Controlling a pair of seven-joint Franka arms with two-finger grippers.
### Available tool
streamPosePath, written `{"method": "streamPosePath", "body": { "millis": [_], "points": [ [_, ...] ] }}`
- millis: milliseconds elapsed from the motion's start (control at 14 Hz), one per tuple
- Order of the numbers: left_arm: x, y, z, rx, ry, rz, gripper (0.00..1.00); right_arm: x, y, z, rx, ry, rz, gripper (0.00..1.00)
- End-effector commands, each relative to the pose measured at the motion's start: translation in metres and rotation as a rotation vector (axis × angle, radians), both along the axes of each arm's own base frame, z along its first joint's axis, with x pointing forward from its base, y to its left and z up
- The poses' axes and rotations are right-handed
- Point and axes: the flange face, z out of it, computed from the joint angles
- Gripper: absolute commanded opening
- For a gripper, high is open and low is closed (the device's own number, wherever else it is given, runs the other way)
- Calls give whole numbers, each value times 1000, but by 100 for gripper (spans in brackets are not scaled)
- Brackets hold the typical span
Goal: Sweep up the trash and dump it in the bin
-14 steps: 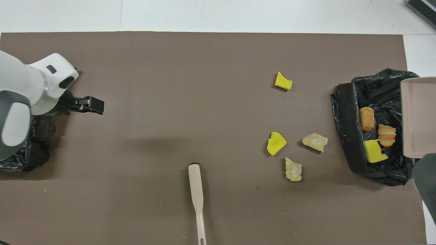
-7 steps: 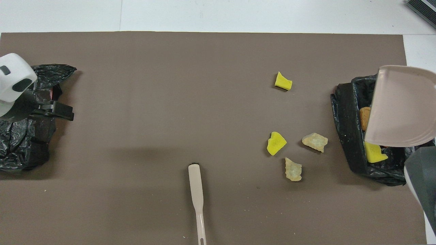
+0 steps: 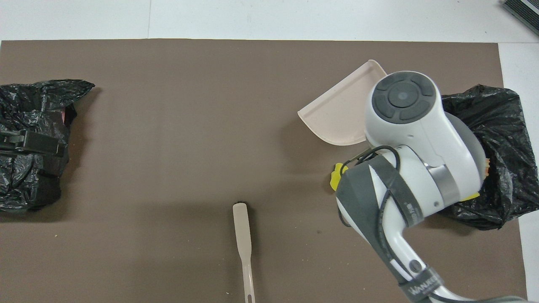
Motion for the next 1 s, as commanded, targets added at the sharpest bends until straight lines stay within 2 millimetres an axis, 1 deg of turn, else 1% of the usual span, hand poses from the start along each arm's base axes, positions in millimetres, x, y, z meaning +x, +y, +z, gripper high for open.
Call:
{"method": "streamPosePath", "body": {
  "millis": [0, 71, 142, 285, 356, 427, 498, 569, 712, 854, 925],
  "points": [
    [-11, 1, -4, 24, 2, -45, 100, 30, 49, -8, 62, -36, -136, 0],
    [-12, 0, -6, 30, 6, -52, 100, 35, 73, -14, 69, -50, -173, 0],
    [-11, -1, -11, 39, 15, -55, 100, 41, 93, -20, 82, -58, -219, 0],
    [-12, -18, -19, 88, 29, -100, 100, 46, 138, -24, 152, -58, -312, 0],
    [-12, -19, -23, 91, 29, -102, 100, 47, 163, -34, 159, -65, -369, 0],
    [-12, -18, -23, 91, 25, -101, 100, 44, 188, -48, 158, -69, -397, 0],
    [-13, -19, -23, 89, 28, -102, 100, 44, 201, -61, 163, -70, -431, 0],
    [-12, -16, -23, 89, 27, -98, 100, 44, 210, -72, 176, -65, -464, 0],
    [-12, -14, -23, 86, 25, -93, 100, 36, 240, -88, 208, -70, -505, 0],
    [-12, -12, -23, 80, 26, -86, 100, 32, 251, -98, 240, -38, -555, 0],
    [-13, -14, -24, 79, 27, -89, 100, 26, 265, -109, 244, -37, -572, 0]
  ]
}}
